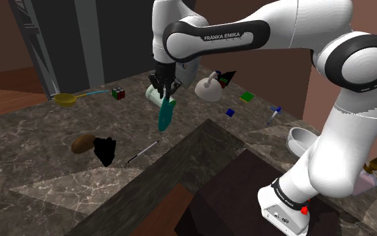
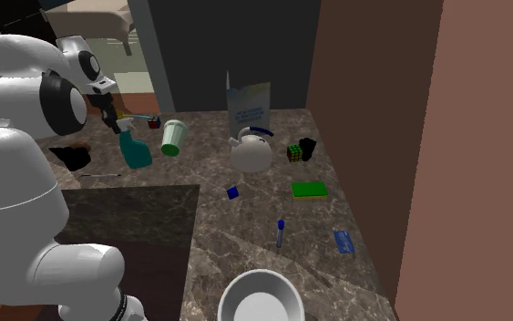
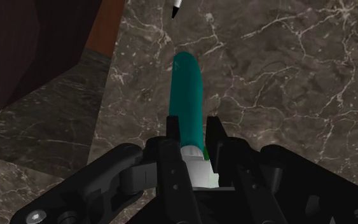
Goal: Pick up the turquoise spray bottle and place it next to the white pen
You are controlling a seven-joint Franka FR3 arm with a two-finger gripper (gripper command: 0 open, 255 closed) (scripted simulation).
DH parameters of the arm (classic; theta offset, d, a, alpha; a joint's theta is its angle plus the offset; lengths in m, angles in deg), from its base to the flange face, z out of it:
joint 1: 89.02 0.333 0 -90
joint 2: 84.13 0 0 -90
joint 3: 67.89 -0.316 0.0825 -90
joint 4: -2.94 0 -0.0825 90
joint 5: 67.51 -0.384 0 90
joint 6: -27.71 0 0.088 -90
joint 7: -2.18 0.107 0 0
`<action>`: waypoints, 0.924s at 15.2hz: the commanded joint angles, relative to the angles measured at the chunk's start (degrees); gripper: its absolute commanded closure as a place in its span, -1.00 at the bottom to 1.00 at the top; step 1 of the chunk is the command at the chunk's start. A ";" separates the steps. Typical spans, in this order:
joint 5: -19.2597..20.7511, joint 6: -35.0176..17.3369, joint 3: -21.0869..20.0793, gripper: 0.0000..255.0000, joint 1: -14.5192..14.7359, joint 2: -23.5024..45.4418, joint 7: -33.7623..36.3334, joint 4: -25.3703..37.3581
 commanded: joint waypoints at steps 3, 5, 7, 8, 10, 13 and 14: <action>0.00 -0.02 0.00 -1.00 0.00 -0.01 0.01 -0.01; 0.00 -0.02 0.00 -1.00 0.00 -0.01 0.01 -0.01; 0.00 -0.02 0.00 -1.00 0.00 -0.01 0.01 0.00; -0.13 1.83 -0.10 -1.00 0.13 -0.20 -0.11 1.65; -0.32 5.60 -0.26 -1.00 0.43 -0.36 -0.30 5.28; -0.36 7.12 -0.32 -1.00 0.56 -0.33 -0.36 6.83; -0.36 7.12 -0.32 -1.00 0.57 -0.32 -0.36 6.84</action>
